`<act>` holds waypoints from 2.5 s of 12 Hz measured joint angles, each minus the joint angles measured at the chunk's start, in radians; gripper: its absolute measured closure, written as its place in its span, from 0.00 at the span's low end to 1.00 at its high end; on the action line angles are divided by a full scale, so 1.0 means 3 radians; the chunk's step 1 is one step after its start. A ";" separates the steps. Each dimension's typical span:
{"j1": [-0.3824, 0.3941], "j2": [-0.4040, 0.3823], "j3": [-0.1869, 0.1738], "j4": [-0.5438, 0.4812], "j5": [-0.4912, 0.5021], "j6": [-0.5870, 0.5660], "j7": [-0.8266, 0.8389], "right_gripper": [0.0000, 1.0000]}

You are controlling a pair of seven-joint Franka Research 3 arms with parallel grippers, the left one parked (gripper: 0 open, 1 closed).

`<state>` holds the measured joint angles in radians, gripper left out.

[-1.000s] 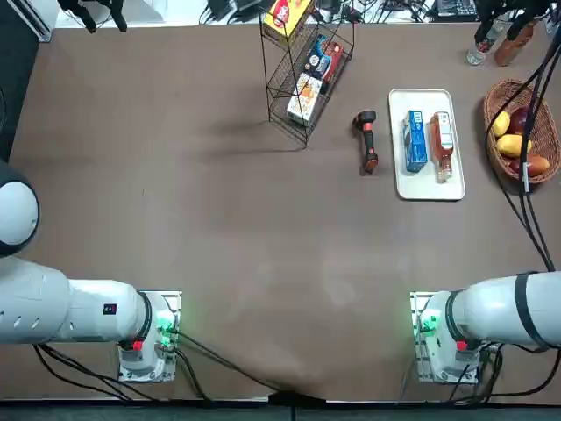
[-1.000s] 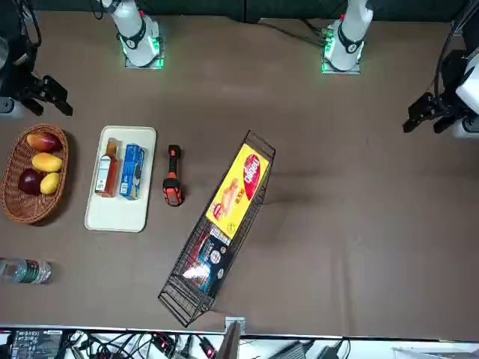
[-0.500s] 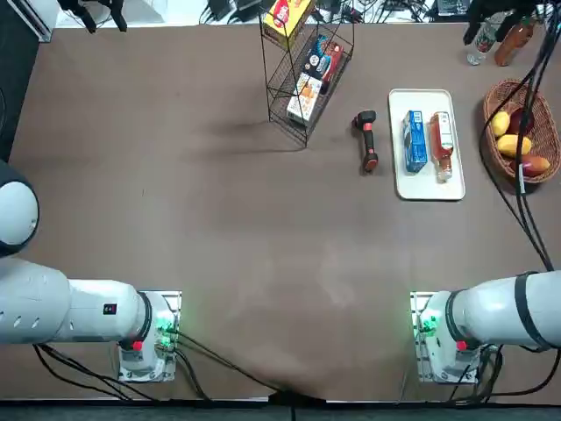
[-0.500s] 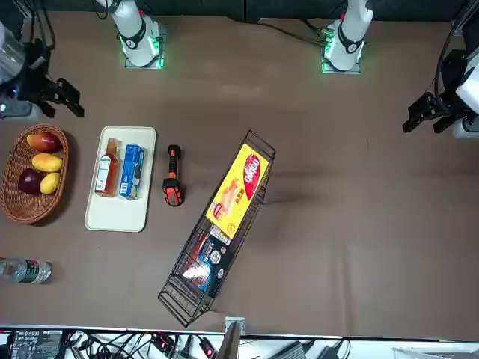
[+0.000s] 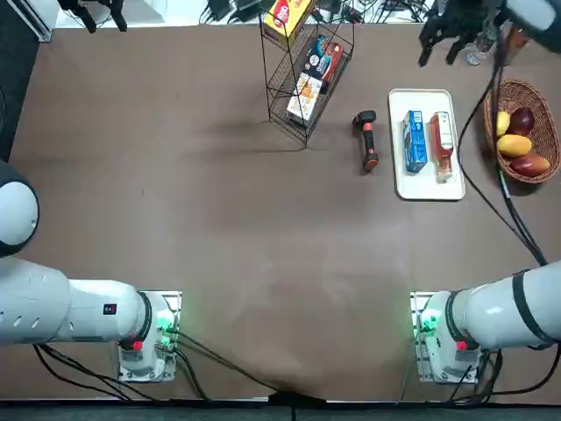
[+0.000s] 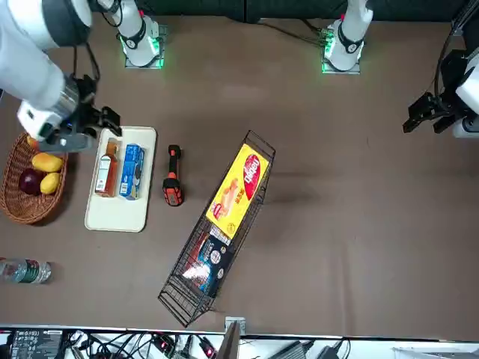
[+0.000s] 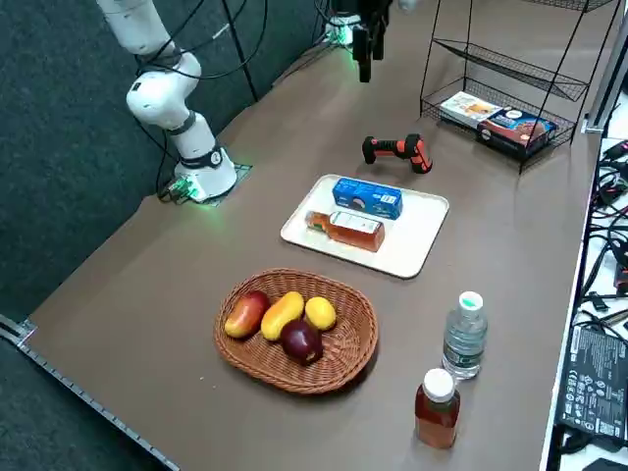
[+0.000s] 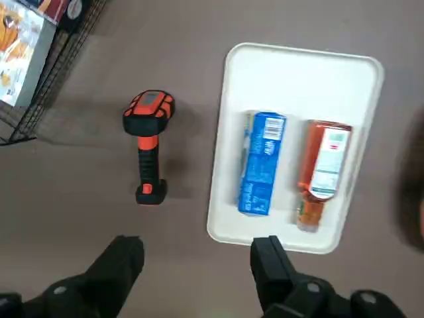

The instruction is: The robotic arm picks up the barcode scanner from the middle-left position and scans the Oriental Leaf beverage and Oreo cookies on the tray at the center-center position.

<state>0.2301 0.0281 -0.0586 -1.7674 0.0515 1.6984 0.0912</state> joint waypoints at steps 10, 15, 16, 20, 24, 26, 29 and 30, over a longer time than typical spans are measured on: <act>0.0601 0.0314 0.0008 -0.0780 0.0024 0.1259 0.0405 0.00; 0.0690 0.0486 0.0006 -0.1075 0.0030 0.1921 0.0464 0.00; 0.0733 0.0504 0.0006 -0.1138 0.0032 0.2037 0.0554 0.00; 0.0866 0.0568 0.0006 -0.1303 0.0032 0.2315 0.0803 0.00; 0.0916 0.0766 -0.0001 -0.1357 0.0032 0.2514 0.0866 0.00; 0.0892 0.0856 -0.0025 -0.1357 0.0032 0.2658 0.0870 0.00; 0.0859 0.1018 -0.0049 -0.1358 0.0032 0.2862 0.0870 0.00; 0.0854 0.1049 -0.0053 -0.1357 0.0032 0.2894 0.0870 0.00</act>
<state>0.4863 0.3429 -0.0746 -2.1746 0.0612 2.5667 0.3521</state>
